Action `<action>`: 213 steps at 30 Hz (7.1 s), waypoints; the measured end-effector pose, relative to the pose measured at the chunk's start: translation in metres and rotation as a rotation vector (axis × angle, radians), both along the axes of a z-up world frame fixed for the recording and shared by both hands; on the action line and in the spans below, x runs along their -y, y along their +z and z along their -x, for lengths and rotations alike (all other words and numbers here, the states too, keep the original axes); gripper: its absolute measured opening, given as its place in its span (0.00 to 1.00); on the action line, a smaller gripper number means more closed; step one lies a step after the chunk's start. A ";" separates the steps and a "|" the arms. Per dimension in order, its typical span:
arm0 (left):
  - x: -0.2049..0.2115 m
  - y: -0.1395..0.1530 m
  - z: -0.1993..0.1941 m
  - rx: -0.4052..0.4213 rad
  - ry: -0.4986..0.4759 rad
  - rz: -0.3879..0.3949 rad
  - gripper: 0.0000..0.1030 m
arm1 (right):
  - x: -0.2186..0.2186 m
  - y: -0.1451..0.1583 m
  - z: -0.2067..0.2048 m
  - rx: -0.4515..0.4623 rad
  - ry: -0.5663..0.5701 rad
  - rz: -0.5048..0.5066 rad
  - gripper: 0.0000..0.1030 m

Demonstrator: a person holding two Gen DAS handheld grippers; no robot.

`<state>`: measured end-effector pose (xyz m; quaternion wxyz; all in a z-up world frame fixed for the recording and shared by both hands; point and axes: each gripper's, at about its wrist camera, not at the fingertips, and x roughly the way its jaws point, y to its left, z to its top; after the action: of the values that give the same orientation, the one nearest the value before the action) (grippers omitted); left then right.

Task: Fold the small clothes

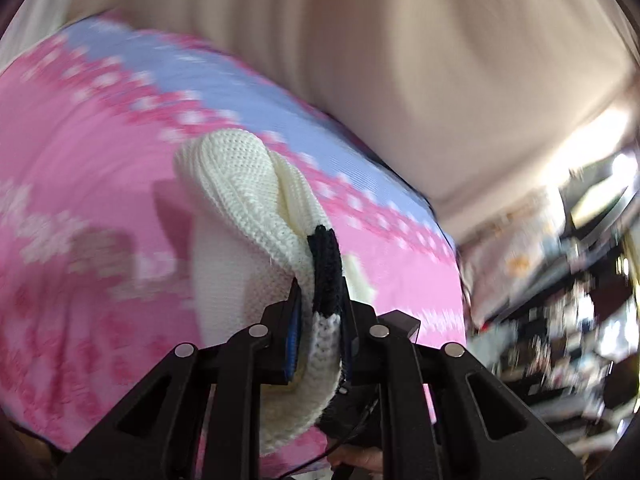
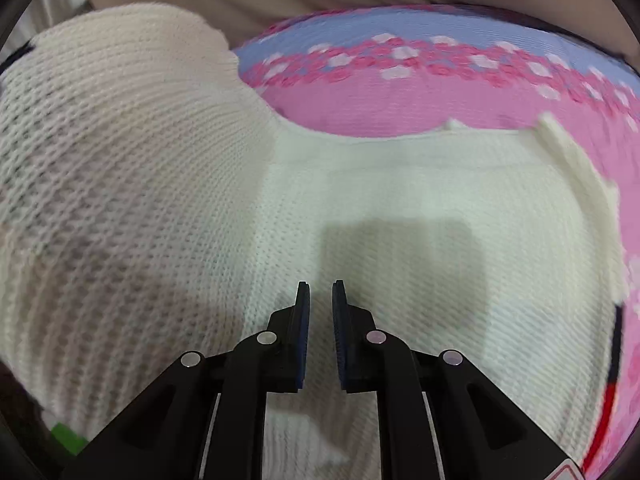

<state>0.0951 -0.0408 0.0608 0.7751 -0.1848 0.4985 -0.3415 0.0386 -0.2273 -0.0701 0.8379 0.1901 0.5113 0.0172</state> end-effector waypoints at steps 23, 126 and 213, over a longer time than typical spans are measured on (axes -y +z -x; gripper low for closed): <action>0.086 -0.023 0.076 0.115 -0.090 -0.249 0.74 | 0.142 0.044 0.141 0.085 -0.357 -0.255 0.60; 0.034 -0.090 0.050 0.006 0.046 -0.568 0.77 | 0.111 0.088 0.072 0.142 -0.215 -0.134 0.13; 0.006 -0.161 -0.028 -0.317 -0.095 -0.180 0.44 | 0.088 -0.032 0.052 -0.093 -0.364 -0.419 0.22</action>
<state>0.1231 -0.0466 -0.1007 0.6833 -0.1426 0.6510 -0.2984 -0.0136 -0.3156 -0.1023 0.7453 0.4485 0.4920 -0.0373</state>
